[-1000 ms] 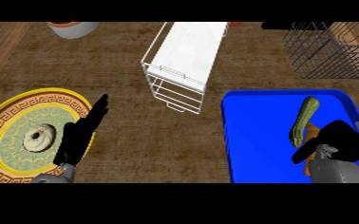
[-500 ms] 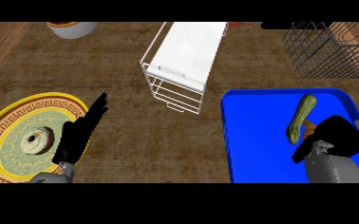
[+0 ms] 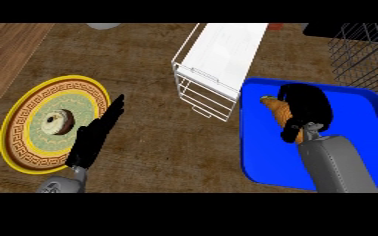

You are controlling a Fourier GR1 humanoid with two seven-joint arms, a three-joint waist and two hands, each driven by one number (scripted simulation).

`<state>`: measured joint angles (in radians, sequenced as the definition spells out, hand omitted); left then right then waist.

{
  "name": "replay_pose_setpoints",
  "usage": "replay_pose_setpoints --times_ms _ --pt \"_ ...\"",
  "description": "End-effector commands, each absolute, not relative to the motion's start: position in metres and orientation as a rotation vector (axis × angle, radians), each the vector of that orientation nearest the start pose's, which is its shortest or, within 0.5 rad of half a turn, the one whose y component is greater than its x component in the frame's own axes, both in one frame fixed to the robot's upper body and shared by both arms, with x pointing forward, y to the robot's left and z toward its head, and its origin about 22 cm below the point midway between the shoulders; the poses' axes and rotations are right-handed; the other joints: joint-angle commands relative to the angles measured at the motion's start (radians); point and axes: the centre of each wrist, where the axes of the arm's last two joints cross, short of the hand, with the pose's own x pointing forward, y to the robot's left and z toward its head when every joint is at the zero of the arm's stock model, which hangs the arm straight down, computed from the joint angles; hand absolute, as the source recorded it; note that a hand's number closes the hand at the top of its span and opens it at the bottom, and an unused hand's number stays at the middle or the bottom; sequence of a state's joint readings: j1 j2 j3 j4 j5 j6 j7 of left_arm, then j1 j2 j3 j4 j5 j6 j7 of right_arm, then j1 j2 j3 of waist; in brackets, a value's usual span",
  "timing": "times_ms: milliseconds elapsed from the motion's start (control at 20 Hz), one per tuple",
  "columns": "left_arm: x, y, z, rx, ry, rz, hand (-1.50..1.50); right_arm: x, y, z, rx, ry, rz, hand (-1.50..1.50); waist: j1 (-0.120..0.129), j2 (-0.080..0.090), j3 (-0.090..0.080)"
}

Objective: Pick the croissant from the tray and place it in the tiered shelf

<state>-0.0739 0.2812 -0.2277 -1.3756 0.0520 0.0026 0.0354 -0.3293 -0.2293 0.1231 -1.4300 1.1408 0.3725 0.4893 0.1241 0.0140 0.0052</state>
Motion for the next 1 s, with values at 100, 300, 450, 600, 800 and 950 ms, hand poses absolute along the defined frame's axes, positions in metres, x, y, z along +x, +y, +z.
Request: replay_pose_setpoints --times_ms 100,300,450,600,800,950 --pt "0.254 0.244 -0.025 0.045 -1.353 -0.363 0.00 0.336 -0.217 0.127 -0.733 -1.414 1.493 1.50 -0.020 0.001 0.000" --pt "0.253 0.250 -0.026 0.050 -1.340 -0.339 0.00 0.352 -0.268 0.197 -0.677 -1.731 1.474 1.50 -0.058 0.002 0.000" --pt "0.250 0.251 -0.024 0.064 -1.339 -0.334 0.00 0.368 -0.305 0.224 -0.513 -1.905 1.327 1.50 -0.057 0.003 0.000" --pt "0.260 0.258 -0.020 0.086 -1.354 -0.346 0.00 0.388 -0.325 0.248 -0.366 -1.988 1.203 1.50 -0.059 0.007 -0.003" --pt "0.257 0.255 -0.025 0.063 -1.358 -0.335 0.00 0.418 -0.322 0.290 -0.331 -1.977 1.182 1.50 -0.057 0.004 -0.005" --pt "0.252 0.268 -0.036 0.075 -1.342 -0.331 0.00 0.436 -0.293 0.312 -0.348 -1.981 1.185 1.50 -0.048 0.007 -0.006"
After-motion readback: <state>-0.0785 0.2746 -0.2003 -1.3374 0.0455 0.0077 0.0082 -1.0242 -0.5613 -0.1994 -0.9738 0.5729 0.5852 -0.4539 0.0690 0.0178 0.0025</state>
